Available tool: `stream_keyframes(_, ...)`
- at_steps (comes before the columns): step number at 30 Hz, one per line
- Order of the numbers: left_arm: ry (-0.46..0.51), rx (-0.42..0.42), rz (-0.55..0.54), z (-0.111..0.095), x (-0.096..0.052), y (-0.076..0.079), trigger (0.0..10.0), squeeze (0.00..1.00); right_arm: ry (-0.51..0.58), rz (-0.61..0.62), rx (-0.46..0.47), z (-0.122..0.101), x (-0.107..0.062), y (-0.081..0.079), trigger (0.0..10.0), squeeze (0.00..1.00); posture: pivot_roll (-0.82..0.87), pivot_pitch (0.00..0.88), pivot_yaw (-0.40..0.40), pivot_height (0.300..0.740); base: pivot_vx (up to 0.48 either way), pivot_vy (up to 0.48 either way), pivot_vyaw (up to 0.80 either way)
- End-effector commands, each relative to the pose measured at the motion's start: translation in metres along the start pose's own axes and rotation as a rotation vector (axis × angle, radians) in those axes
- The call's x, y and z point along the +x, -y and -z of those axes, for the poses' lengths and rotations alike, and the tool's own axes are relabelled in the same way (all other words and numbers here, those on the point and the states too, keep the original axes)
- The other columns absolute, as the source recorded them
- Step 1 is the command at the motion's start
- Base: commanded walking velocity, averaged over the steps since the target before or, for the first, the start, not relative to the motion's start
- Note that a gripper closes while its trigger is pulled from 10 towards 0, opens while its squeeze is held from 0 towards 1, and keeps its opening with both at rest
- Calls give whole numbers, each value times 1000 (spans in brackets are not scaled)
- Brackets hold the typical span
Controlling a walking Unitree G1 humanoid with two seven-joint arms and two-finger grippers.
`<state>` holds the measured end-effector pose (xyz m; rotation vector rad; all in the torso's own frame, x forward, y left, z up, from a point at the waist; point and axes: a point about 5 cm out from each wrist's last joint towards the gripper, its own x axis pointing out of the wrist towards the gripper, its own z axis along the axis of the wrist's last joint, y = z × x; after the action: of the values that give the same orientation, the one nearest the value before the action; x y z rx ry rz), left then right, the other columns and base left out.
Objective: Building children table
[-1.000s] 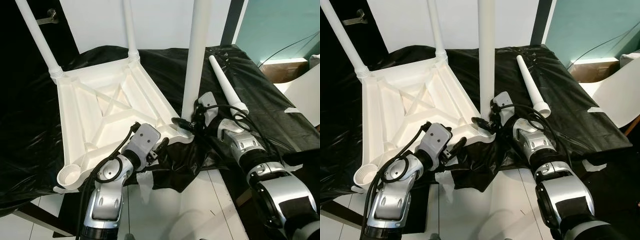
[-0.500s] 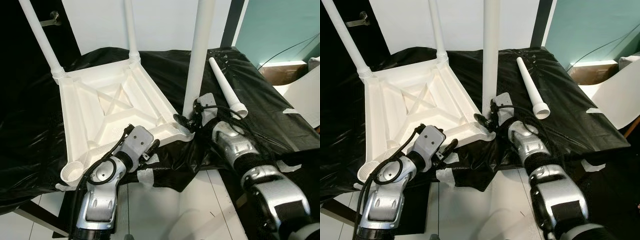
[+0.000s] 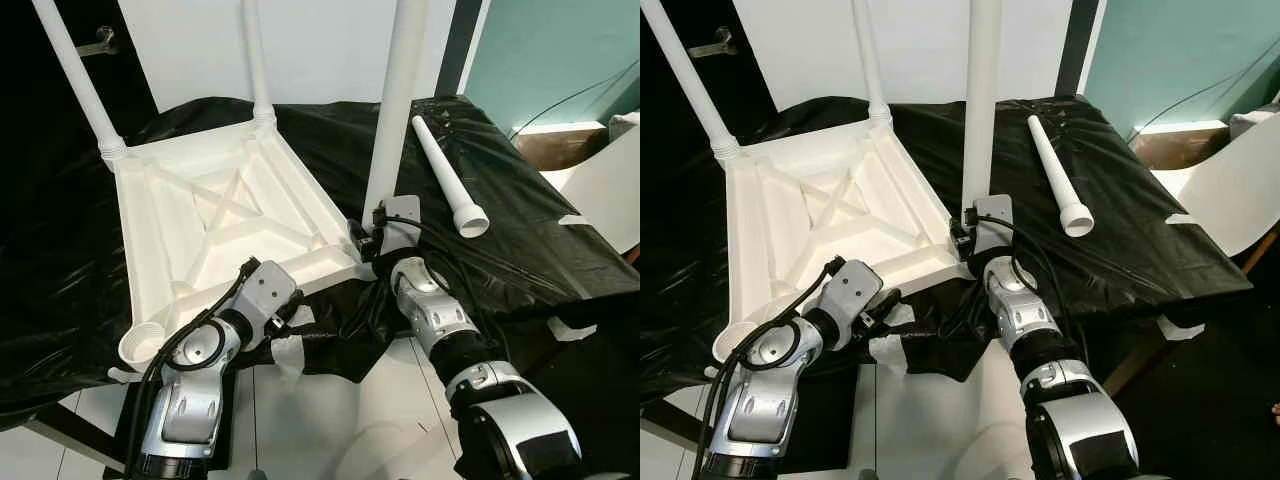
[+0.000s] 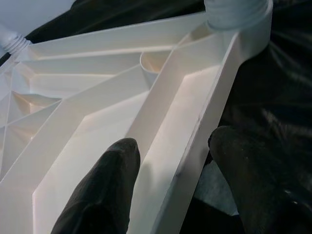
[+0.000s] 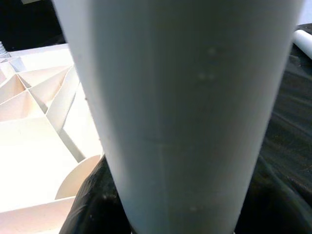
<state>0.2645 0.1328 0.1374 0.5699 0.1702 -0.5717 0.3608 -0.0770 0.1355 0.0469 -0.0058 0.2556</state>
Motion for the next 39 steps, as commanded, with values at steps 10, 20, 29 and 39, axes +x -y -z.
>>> stream_keyframes(10, -128, 34, -101, 17, 8, -12, 10000, 0, 4, 28, 18, 6, -14, 8, 10000, 933, 63, 11, 17, 740, 0, 0, 0)
stream_keyframes(20, -197, 12, -57, 21, 14, -24, 1137, 0, 55, 43, 0, -1, -29, 16, 10000, 0, 36, 15, 47, 740, 0, 0, 0)
stream_keyframes(29, -221, 25, 32, 18, 18, -24, 7765, 0, 67, 122, -10, -5, -37, 35, 10000, 0, 13, 18, 76, 740, 0, 0, 0)
stream_keyframes(39, -260, 42, 127, 16, 30, -25, 10000, 0, 65, 138, -10, -8, -39, 36, 10000, 0, 6, 9, 94, 740, 0, 0, 0)
